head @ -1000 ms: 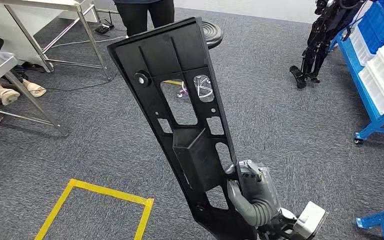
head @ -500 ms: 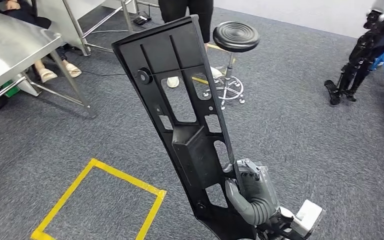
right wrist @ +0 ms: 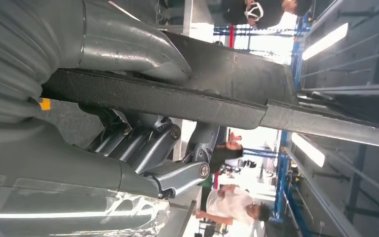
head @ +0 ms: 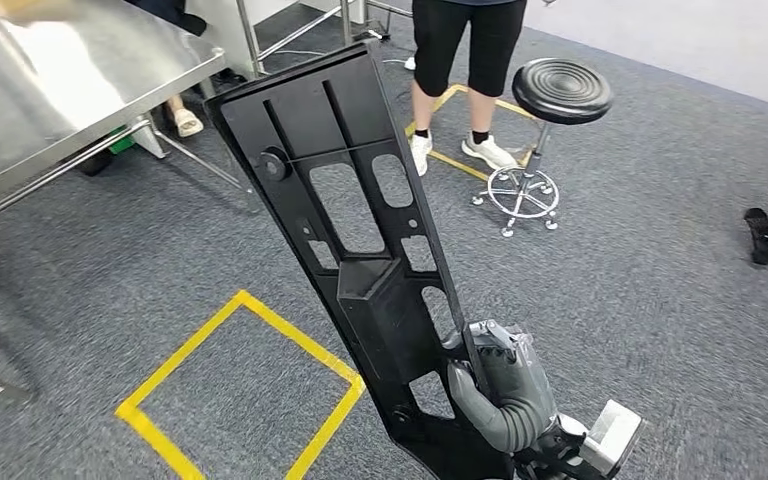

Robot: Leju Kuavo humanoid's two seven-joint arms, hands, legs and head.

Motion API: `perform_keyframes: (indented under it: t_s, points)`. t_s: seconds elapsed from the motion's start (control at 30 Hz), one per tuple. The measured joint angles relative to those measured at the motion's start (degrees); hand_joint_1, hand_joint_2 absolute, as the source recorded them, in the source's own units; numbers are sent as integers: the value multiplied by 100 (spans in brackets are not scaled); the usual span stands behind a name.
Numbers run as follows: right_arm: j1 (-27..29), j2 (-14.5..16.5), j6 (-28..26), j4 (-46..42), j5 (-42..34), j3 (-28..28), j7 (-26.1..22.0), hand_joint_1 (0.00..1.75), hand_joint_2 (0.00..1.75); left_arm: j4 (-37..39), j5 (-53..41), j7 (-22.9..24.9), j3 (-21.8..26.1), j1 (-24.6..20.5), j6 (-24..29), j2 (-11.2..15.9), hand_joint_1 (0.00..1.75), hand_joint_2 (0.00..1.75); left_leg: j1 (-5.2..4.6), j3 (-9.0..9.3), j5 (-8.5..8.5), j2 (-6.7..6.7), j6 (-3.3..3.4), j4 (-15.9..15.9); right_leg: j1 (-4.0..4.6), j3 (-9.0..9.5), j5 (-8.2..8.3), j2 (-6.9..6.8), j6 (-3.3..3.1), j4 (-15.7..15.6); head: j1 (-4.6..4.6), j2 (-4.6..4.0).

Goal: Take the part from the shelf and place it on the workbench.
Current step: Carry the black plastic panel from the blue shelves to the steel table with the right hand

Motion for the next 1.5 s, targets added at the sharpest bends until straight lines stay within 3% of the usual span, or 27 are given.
perform_keyframes:
  t_s: [0.07, 0.13, 0.2, 0.23, 0.3, 0.37, 0.43, 0.47, 0.5, 0.57, 0.63, 0.7, 0.77, 0.8, 0.83, 0.87, 0.9, 0.97, 1.0, 1.07, 1.13, 1.2, 1.27, 1.3, 1.37, 1.43, 1.5]
  points:
    - [-4, 9, -5, -14, 26, -1, 5, 175, 175, 9, -3, 36, -12, 15, -12, 14, 0, 175, 21, -42, 29, -59, -75, -12, -3, 15, 49, -128, -88, -20, -2, 1]
    - [-2, 25, -5, -26, 36, -4, 10, 175, 175, 19, -8, 62, -20, 13, -27, 24, 0, 175, 6, -168, -143, 174, -117, 210, -37, 14, 100, -270, -196, -63, -30, 1]
    - [18, 36, -6, -34, 38, -8, 13, 175, 175, 21, -11, 67, -28, -10, -40, 30, 0, 175, -9, -469, -559, 539, -141, 890, -27, -6, 116, -429, -258, -75, -66, 0]
    - [29, 38, -7, -37, 38, -9, 13, 175, 175, 21, -10, 67, -32, -18, -44, 33, 0, 175, -5, -640, -748, 637, -156, 1294, -13, -15, 116, -520, -263, -73, -79, 0]
    - [41, 40, -7, -37, 39, -8, 14, 175, 175, 21, -11, 64, -40, -18, -49, 34, 0, 175, 2, -739, -826, 712, -180, 1631, 4, -26, 115, -695, -262, -69, -81, 0]
    - [41, 41, -7, -37, 39, -8, 15, 175, 175, 21, -11, 64, -55, -15, -49, 39, 0, 175, 6, -375, -541, 833, -181, 1076, 7, -15, 110, -850, -256, -66, -83, 0]
    - [38, 40, -7, -39, 39, -10, 16, 175, 175, 21, -11, 63, -68, -28, -49, 47, 0, 175, -16, 82, -308, 1112, -140, 292, 53, 1, 87, -975, -223, -57, -81, 1]
    - [36, 40, -7, -42, 39, -10, 16, 175, 175, 21, -11, 62, -71, -36, -49, 49, 0, 175, -34, 198, -265, 1199, -107, 74, 82, 7, 75, -1030, -201, -52, -69, 1]
    - [35, 40, -7, -45, 39, -10, 16, 175, 175, 21, -12, 62, -73, -42, -49, 49, 0, 175, -54, 223, -265, 1214, -72, -5, 109, 12, 66, -1087, -180, -50, -55, 1]
    - [31, 41, -7, -56, 39, -8, 17, 175, 175, 21, -12, 61, -76, -44, -49, 46, 0, 175, -64, 198, -231, 1056, 3, -21, 120, 13, 50, -1192, -136, -48, -34, 1]
    - [27, 42, -7, -72, 39, -8, 16, 175, 175, 21, -11, 62, -80, -44, -49, 42, 0, 175, -32, 193, -186, 911, 78, -52, 95, -66, -87, -979, -100, 148, -23, 1]
    - [27, 39, -7, -80, 38, -11, 14, 175, 175, 21, -10, 63, -81, -56, -49, 42, 0, 175, -3, 169, -151, 767, 129, -64, 51, -349, -408, -584, -114, 793, 2, 1]
    - [35, 35, -6, -74, 38, -14, 14, 175, 175, 21, -8, 71, -81, -68, -50, 42, 0, 175, 3, 132, -125, 599, 144, -62, 29, -693, -676, -427, -115, 1525, 10, 1]
    - [37, 33, -5, -70, 38, -14, 14, 175, 175, 21, -6, 76, -81, -68, -51, 39, 0, 175, 4, 120, -114, 509, 140, -60, 19, -755, -691, -407, -84, 1656, 10, 1]
    - [38, 32, -5, -66, 39, -13, 15, 175, 175, 21, -4, 81, -81, -66, -51, 37, 0, 175, 9, 116, -103, 418, 128, -59, 7, -698, -609, -390, -34, 1545, 10, 1]
    - [37, 32, -5, -65, 39, -13, 15, 175, 175, 21, -2, 82, -81, -65, -51, 33, 0, 175, 16, 116, -93, 330, 113, -57, -10, -537, -454, -352, 24, 1217, 10, 1]
    - [35, 32, -5, -65, 39, -13, 15, 175, 175, 21, 2, 82, -81, -65, -50, 31, 0, 175, 23, 112, -81, 243, 91, -55, -40, -323, -280, -212, 78, 773, 14, 1]
    - [37, 32, -5, -65, 39, -14, 15, 175, 175, 21, 7, 79, -81, -72, -48, 31, 0, 175, 16, 78, -53, 93, 27, -43, -73, -32, -48, 49, 93, 117, 13, 1]
    - [38, 31, -5, -65, 41, -14, 15, 175, 175, 21, 10, 78, -81, -71, -47, 32, 0, 175, 13, 51, -30, 28, -16, -50, -72, 20, -7, 125, 62, -7, 11, 1]
    - [35, 31, -5, -65, 44, -14, 16, 175, 175, 24, 15, 74, -81, -54, -47, 33, 0, 175, 28, 8, 21, -75, -103, -82, -63, 27, 30, 8, -32, -23, 7, 1]
    - [29, 37, -9, -66, 55, -16, 17, 175, 175, 26, 20, 74, -82, -36, -47, 26, 0, 175, 21, -73, -64, 155, -157, 35, -87, 33, 70, -119, -124, -46, -6, 1]
    - [32, 40, -54, -67, 115, -21, 35, 175, 175, 25, 27, 74, -84, -38, -48, 16, 0, 175, 4, -328, -414, 563, -184, 599, -81, 28, 83, -248, -200, -59, -32, 1]
    - [37, 41, -131, -67, 203, -22, 75, 175, 175, 25, 32, 74, -85, -42, -57, 7, 0, 175, 10, -657, -769, 708, -207, 1366, -49, 14, 80, -374, -232, -57, -46, 1]
    - [38, 41, -160, -66, 230, -21, 94, 175, 175, 25, 33, 73, -85, -40, -64, 2, 0, 175, 11, -725, -821, 719, -213, 1563, -40, 10, 79, -424, -233, -55, -48, 1]
    - [37, 41, -186, -65, 249, -21, 109, 175, 175, 26, 33, 68, -85, -31, -75, -2, 0, 175, 13, -531, -636, 725, -205, 1315, -35, 15, 78, -488, -232, -53, -51, 1]
    - [31, 41, -190, -65, 253, -22, 110, 175, 175, 26, 33, 62, -85, -29, -82, 3, 0, 175, 5, -52, -348, 754, -166, 523, -12, 23, 70, -519, -221, -48, -54, 1]
    - [25, 41, -192, -65, 256, -22, 111, 175, 175, 26, 32, 60, -85, -31, -91, 7, 0, 175, -16, 219, -258, 780, -110, 20, 32, 15, 58, -533, -184, -53, -49, 1]
